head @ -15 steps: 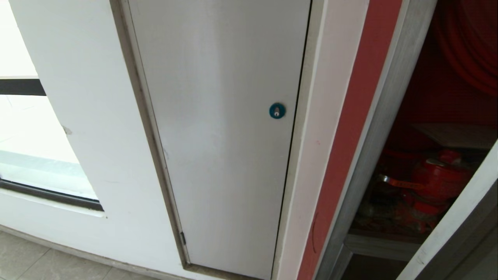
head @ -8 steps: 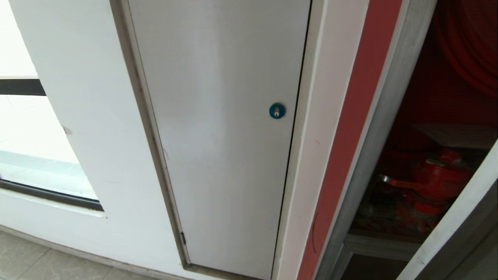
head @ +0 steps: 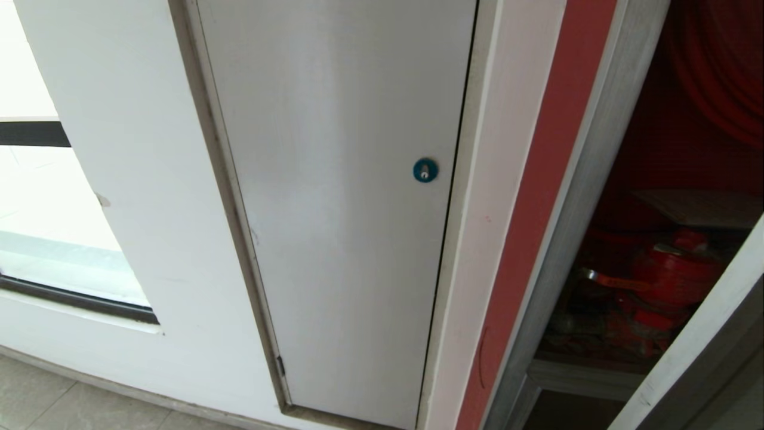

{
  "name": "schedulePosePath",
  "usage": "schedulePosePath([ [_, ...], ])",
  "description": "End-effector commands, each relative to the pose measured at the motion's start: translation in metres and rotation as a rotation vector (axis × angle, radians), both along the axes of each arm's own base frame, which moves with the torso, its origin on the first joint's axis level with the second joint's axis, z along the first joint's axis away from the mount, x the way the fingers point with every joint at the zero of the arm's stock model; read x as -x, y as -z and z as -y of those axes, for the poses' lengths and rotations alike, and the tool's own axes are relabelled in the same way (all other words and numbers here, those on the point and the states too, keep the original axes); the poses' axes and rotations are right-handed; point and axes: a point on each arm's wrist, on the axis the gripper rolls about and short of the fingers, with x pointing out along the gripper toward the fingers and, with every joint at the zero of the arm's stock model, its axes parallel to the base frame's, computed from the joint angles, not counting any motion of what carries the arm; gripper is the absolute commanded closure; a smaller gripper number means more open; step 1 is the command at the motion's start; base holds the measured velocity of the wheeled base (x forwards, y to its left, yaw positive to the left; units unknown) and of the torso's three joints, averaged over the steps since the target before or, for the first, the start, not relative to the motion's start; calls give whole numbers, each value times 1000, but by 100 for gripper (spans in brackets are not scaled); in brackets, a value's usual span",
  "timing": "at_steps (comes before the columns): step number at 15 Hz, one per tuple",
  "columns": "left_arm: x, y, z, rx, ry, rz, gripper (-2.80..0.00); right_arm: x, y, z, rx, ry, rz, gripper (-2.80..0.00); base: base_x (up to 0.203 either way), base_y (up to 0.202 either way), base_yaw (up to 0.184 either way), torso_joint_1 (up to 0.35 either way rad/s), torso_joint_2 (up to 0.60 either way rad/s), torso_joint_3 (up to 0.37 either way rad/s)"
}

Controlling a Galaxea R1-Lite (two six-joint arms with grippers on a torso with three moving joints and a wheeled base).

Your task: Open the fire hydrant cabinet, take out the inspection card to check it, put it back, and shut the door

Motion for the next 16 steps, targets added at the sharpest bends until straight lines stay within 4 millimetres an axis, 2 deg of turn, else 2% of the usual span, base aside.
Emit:
schedulePosePath([
  [1,-1,2,0,0,0,-7,0,-23,-26,-2,-5,-77,-78,0,0,0,0,0,0,0],
  [5,-1,2,0,0,0,-7,0,-58,-42,-4,-13,-155,-167,0,0,0,0,0,0,0],
  [8,-1,2,0,0,0,-7,0,-85,-55,-4,-10,-160,-140,0,0,0,0,0,0,0],
  [16,-1,2,0,0,0,-7,0,-126,-70,-2,4,-71,-65,0,0,0,0,0,0,0],
])
